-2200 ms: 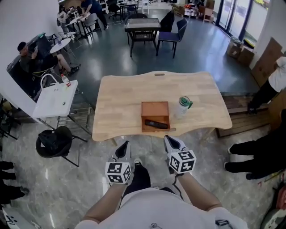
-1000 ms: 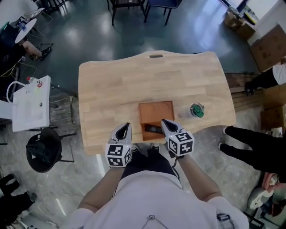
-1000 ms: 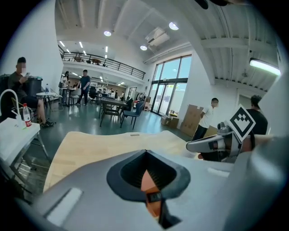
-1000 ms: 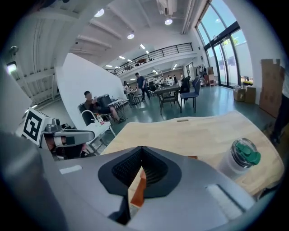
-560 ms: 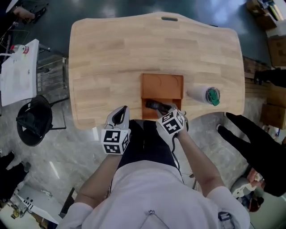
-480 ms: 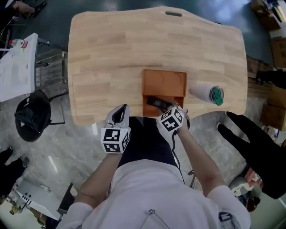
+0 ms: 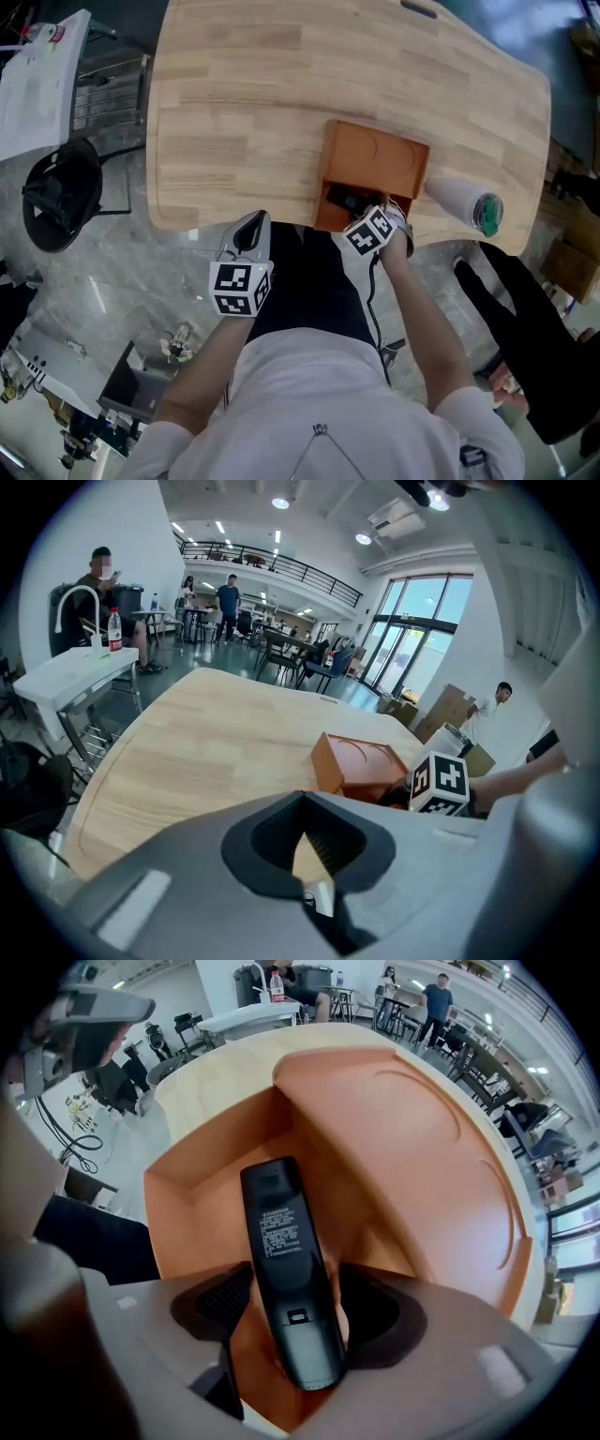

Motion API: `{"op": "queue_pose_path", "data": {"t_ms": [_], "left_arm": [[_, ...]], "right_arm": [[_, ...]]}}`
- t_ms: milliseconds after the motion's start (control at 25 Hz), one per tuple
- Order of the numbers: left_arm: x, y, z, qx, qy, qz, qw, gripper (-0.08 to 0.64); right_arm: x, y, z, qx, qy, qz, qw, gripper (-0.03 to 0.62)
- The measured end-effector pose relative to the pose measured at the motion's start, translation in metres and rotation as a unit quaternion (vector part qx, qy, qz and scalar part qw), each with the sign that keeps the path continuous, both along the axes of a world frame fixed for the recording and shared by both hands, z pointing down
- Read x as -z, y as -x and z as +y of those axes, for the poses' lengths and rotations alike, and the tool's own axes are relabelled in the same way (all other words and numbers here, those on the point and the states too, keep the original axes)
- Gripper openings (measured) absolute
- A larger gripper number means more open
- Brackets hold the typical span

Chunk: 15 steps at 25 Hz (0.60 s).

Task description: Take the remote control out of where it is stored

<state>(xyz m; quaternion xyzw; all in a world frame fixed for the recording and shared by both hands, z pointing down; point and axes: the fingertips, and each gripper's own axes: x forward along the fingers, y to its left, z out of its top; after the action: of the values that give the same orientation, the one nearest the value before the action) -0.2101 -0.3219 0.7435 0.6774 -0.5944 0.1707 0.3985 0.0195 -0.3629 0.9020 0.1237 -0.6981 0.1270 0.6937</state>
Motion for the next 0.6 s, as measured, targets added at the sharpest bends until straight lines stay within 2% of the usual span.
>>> {"op": "queue_pose_path", "data": {"t_ms": [160, 280, 480, 600], "left_arm": [[-0.007, 0.003, 0.009, 0.01, 0.007, 0.001, 0.9999, 0.0], [-0.006, 0.002, 0.01, 0.012, 0.005, 0.003, 0.9999, 0.0], [0.003, 0.001, 0.01, 0.01, -0.005, -0.002, 0.9999, 0.0], [0.012, 0.002, 0.013, 0.01, -0.01, -0.008, 0.9999, 0.0]], "right_arm": [[0.0, 0.002, 0.0, 0.02, 0.0, 0.002, 1.0, 0.319], [-0.001, 0.0, 0.001, 0.041, -0.013, 0.004, 0.999, 0.258], [0.004, 0.003, 0.011, 0.064, -0.001, 0.0, 0.998, 0.252], [0.02, 0.006, 0.014, 0.085, -0.009, -0.012, 0.996, 0.252]]}}
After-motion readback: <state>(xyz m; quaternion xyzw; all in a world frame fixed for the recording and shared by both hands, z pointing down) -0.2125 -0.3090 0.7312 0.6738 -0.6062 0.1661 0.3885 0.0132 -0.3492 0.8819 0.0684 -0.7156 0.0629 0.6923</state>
